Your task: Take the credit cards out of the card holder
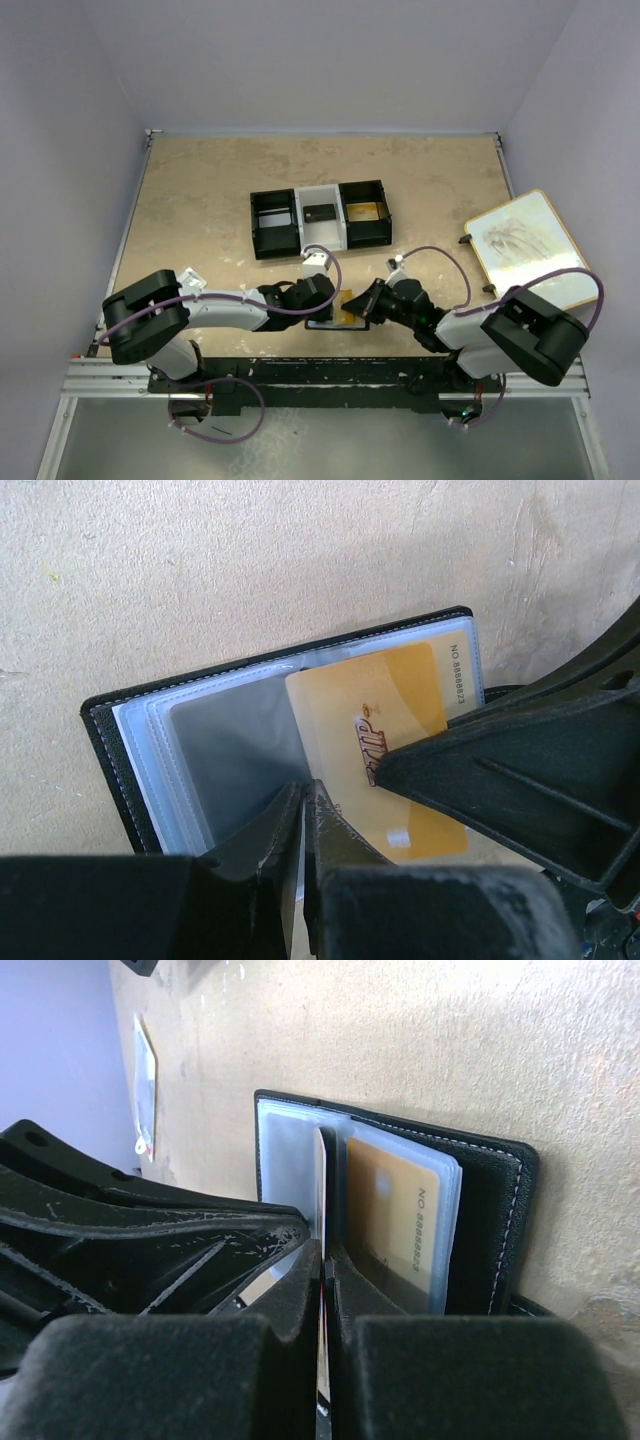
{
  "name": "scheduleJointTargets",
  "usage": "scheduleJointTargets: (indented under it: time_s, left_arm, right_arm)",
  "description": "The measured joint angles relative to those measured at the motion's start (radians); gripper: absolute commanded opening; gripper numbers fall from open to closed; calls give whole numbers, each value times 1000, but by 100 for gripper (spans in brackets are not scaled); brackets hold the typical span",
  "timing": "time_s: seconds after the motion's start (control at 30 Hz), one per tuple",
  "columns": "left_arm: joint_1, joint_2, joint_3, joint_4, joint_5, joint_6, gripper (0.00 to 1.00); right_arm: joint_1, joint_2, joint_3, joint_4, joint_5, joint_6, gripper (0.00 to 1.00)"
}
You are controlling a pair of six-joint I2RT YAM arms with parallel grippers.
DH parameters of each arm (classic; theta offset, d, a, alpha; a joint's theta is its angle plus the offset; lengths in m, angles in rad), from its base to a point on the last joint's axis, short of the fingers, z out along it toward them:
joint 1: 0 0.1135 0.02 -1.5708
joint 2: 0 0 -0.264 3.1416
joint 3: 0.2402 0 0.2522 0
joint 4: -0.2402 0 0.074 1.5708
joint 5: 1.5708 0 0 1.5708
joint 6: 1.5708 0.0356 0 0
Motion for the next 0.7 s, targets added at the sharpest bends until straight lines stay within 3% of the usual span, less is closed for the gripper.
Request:
scheduleJointTargets:
  time_s: [0.4, 0.7]
  left_arm:
    - [-1, 0, 1, -6, -22, -15, 2]
    - [0, -66, 4, -107, -62, -6, 26]
  right_arm:
    - [-12, -362, 60, -378, 48, -191, 0]
    - [-12, -557, 60, -514, 100, -340, 0]
